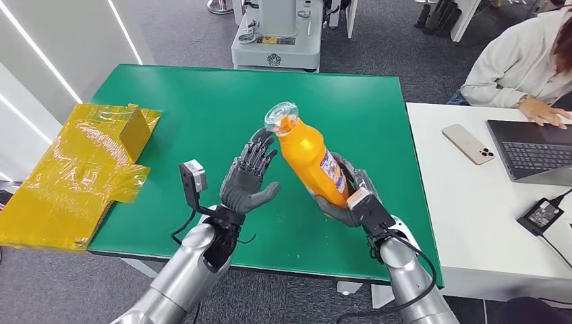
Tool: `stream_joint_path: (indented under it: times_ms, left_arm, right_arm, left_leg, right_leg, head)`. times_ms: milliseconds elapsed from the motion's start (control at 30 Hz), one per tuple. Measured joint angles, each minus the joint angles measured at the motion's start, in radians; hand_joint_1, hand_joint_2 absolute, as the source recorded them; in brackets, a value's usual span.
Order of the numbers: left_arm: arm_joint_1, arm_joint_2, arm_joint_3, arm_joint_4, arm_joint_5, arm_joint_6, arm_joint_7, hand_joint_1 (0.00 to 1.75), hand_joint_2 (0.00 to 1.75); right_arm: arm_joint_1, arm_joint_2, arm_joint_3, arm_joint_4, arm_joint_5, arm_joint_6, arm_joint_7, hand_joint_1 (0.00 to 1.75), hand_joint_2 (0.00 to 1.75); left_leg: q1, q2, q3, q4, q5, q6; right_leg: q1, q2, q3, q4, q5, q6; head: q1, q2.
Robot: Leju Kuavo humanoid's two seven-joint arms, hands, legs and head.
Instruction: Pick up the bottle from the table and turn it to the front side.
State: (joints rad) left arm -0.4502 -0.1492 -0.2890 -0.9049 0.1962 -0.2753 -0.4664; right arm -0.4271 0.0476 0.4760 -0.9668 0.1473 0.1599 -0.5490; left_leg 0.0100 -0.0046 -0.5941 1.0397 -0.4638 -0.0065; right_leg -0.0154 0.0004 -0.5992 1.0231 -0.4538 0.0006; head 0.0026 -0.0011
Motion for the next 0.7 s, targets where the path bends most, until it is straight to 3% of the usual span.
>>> stream_joint_path:
  times_ms: [300,700]
  left_arm:
    - [-0.17,-0.015,0.018,0.239,0.011,0.052,-0.002,0.0,1.75]
    - [-0.265,-0.021,0.041,0.339,0.013,0.118,-0.004,0.0,1.75]
  right_arm:
    - [-0.024,0.041,0.002,-0.117,0.019,-0.014,0.074,1.75,1.75]
    - [-0.032,0.041,0.012,-0.094,0.014,-0.036,0.08,1.75,1.75]
  left_leg:
    - [0.0,0.0,0.0,0.0,0.0,0.0]
    - [0.0,0.0,0.0,0.0,0.0,0.0]
  right_leg:
    - [0.0,0.0,0.0,0.0,0.0,0.0]
    - [0.0,0.0,0.0,0.0,0.0,0.0]
  head:
    - [0.0,0.0]
    - [0.0,0.0]
